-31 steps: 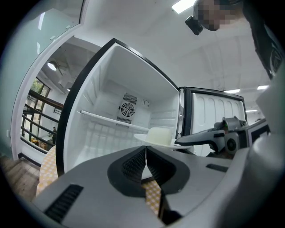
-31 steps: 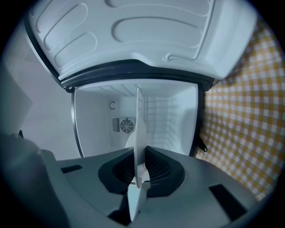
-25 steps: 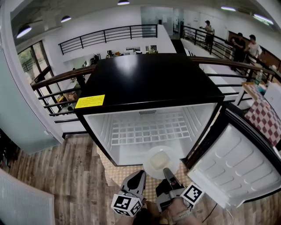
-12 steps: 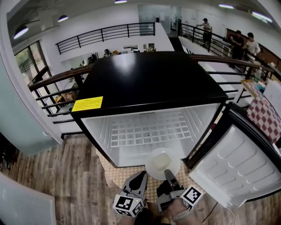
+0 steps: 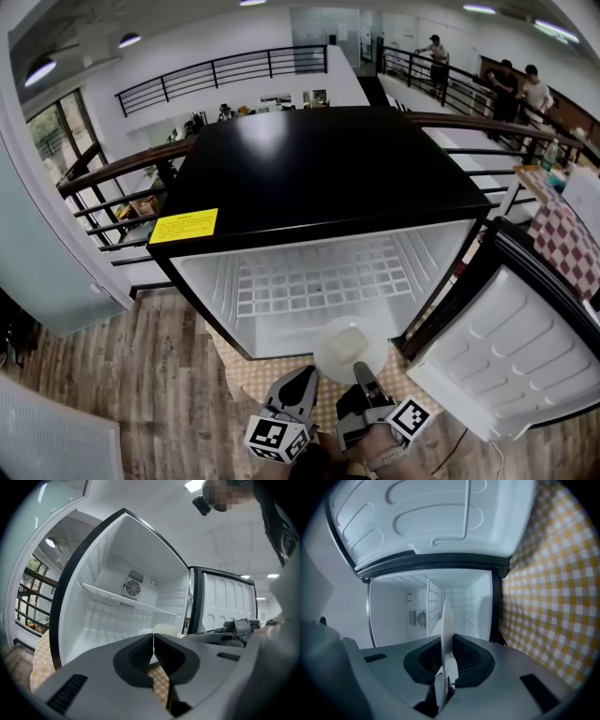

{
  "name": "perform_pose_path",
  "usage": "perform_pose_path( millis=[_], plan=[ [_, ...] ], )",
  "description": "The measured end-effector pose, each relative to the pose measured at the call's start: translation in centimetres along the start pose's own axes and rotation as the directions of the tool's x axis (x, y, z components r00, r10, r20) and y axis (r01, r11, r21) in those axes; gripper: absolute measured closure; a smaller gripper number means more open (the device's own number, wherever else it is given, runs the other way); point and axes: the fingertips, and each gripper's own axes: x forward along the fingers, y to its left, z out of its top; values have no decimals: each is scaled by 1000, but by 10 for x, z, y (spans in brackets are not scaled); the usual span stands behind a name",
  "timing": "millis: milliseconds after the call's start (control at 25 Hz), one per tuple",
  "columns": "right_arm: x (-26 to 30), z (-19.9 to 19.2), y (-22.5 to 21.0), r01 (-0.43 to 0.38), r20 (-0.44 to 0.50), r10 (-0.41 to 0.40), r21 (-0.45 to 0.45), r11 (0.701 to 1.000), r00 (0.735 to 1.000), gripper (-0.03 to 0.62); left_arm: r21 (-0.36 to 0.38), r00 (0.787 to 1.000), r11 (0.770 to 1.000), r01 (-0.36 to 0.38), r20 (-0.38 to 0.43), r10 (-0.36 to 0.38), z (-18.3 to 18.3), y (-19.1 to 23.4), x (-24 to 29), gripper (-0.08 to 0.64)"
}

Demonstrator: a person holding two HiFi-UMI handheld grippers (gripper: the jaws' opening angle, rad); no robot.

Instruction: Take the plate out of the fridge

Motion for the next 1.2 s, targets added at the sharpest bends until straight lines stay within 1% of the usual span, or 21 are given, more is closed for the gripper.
perform_pose_path(
  millis=[360, 600, 800, 1200],
  plan=[
    [4, 1, -7, -13, 16, 13, 3, 1000, 1000, 541, -2, 1000, 1000, 26, -15, -26, -8, 1, 3, 548],
    [1, 2, -14, -5, 28, 5, 6, 1000, 1000, 541, -9, 999, 999, 40, -23, -41, -12, 0, 4, 548],
    [1, 3, -20, 3, 37, -3, 2, 1000, 999, 541, -10, 998, 999, 50, -22, -50, -13, 1, 5, 548],
    [4, 3, -22, -13, 49, 13, -13, 1000, 999, 541, -22, 998, 997, 67, -19, -68, -14, 4, 6, 548]
  ],
)
